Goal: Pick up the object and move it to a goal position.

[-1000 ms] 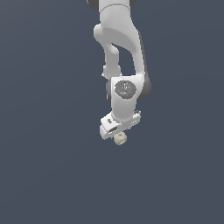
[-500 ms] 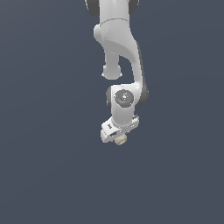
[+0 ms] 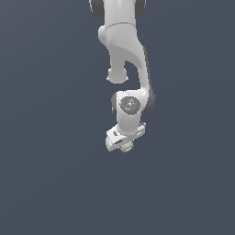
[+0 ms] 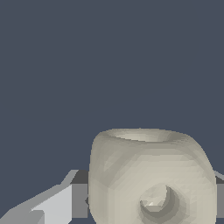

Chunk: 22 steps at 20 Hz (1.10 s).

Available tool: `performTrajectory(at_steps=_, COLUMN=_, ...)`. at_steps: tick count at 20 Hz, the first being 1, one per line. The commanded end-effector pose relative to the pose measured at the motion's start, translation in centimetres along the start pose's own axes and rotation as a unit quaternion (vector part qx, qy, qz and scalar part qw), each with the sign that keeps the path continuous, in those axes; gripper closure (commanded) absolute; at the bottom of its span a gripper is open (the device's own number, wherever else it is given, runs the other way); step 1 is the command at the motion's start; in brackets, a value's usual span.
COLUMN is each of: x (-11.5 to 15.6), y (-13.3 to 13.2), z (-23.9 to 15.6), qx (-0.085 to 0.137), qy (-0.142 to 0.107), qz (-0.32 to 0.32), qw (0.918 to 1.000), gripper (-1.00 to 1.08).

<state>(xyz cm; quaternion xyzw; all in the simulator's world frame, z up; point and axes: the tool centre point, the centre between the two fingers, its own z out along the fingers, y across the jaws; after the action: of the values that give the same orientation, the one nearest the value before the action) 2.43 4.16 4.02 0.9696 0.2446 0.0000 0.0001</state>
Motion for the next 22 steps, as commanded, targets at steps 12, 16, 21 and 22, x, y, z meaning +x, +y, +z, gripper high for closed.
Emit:
performTrajectory(at_steps=12, x=-0.2, y=-0.5, z=-1.0, qx=0.000, qy=0.000, qz=0.000, qw=1.0000, gripper=1.08)
performTrajectory(at_steps=16, x=-0.6, y=-1.3, z=-2.6, qx=0.000, qy=0.000, qz=0.000, qw=1.0000, gripper=1.08)
performTrajectory(at_steps=21, x=-1.3, y=-2.7, z=-5.5, qx=-0.001, qy=0.000, qz=0.000, qw=1.0000, gripper=1.08)
performTrajectory(at_steps=22, x=-1.5, y=-3.0, z=-6.3, qx=-0.001, qy=0.000, qz=0.000, qw=1.0000, gripper=1.08)
